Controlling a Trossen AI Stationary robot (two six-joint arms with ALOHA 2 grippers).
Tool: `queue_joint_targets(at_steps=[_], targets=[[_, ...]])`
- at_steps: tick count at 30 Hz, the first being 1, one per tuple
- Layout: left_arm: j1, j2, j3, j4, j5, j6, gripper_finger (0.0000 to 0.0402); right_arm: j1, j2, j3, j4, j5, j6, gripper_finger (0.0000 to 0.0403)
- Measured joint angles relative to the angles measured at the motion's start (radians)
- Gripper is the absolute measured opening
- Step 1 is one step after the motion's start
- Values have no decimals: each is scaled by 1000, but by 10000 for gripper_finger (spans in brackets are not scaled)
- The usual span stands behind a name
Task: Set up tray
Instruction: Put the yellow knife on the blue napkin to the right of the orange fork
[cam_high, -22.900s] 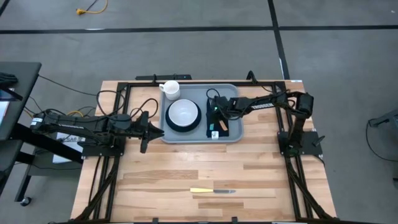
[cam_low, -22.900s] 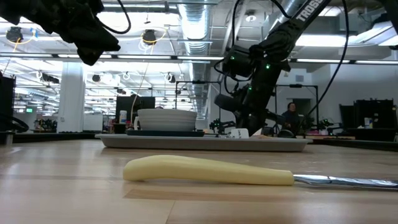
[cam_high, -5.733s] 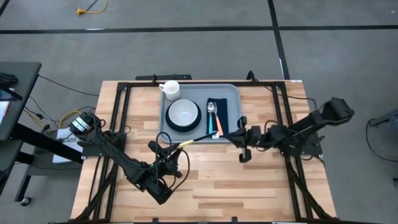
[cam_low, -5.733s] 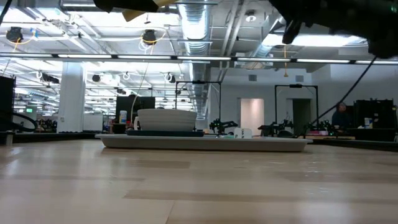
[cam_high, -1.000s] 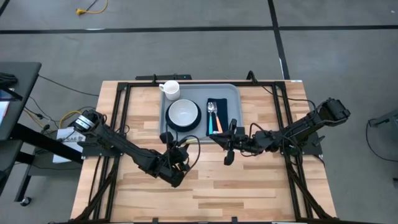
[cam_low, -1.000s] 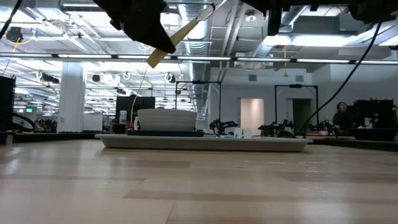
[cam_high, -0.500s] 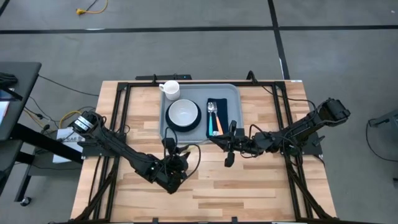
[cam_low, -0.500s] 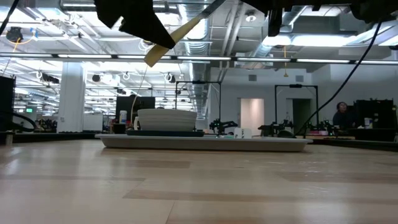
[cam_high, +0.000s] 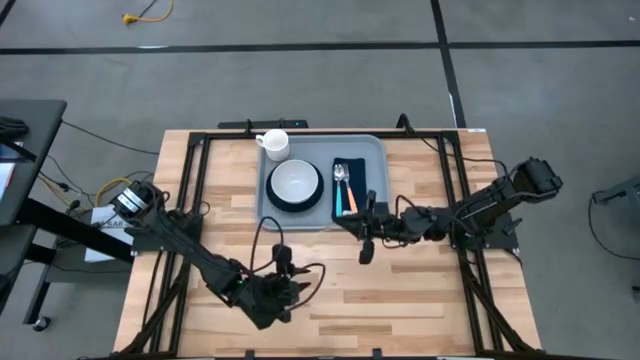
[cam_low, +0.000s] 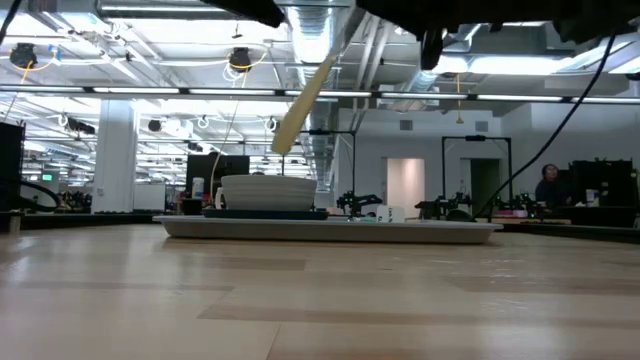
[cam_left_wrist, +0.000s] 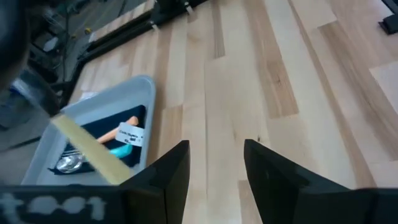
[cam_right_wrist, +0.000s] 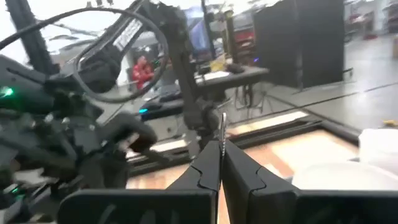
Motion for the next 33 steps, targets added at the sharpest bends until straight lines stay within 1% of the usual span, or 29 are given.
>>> queue_joint_targets(at_steps=[4, 6, 8, 10, 12, 14, 17, 19, 21, 23, 25, 26, 28, 30, 31, 33], targets=[[-31, -10, 0, -13, -26, 4, 142, -54, -9, 11, -83, -60, 41, 0], [-47, -13, 0, -33, -20, 57, 142, -95, -49, 26, -211, -112, 73, 0], [-65, -13, 0, -79, 25, 150, 142, -156, -92, 67, -386, -201, 126, 0], [-69, -13, 0, -97, 105, 228, 142, -236, -138, 106, -592, -302, 179, 0], [-67, -32, 0, -116, 186, 255, 142, -323, -165, 153, -743, -407, 215, 0], [-44, -77, 0, -134, 247, 258, 142, -418, -194, 190, -854, -556, 233, 0], [3, -166, 0, -190, 322, 255, 142, -569, -208, 234, -927, -825, 257, 0], [36, -232, 0, -206, 389, 262, 142, -675, -206, 253, -976, -995, 257, 0], [70, -303, 0, -203, 455, 292, 142, -776, -189, 262, -1009, -1130, 257, 0], [108, -368, 1, -184, 530, 325, 142, -869, -155, 261, -1065, -1234, 247, 0], [150, -422, -4, -165, 619, 340, 142, -938, -112, 260, -1109, -1293, 206, 0], [173, -450, -22, -117, 675, 346, 142, -966, -86, 260, -1117, -1306, 185, 0], [215, -509, -96, 0, 803, 354, 142, -1011, -28, 260, -1118, -1329, 150, 0], [256, -560, -205, 137, 933, 357, 142, -1052, 34, 259, -1087, -1372, 132, 0], [277, -587, -263, 182, 970, 355, 142, -1070, 62, 259, -1058, -1398, 129, 0], [315, -641, -382, 293, 981, 323, 142, -1105, 113, 259, -1003, -1435, 128, 0]])
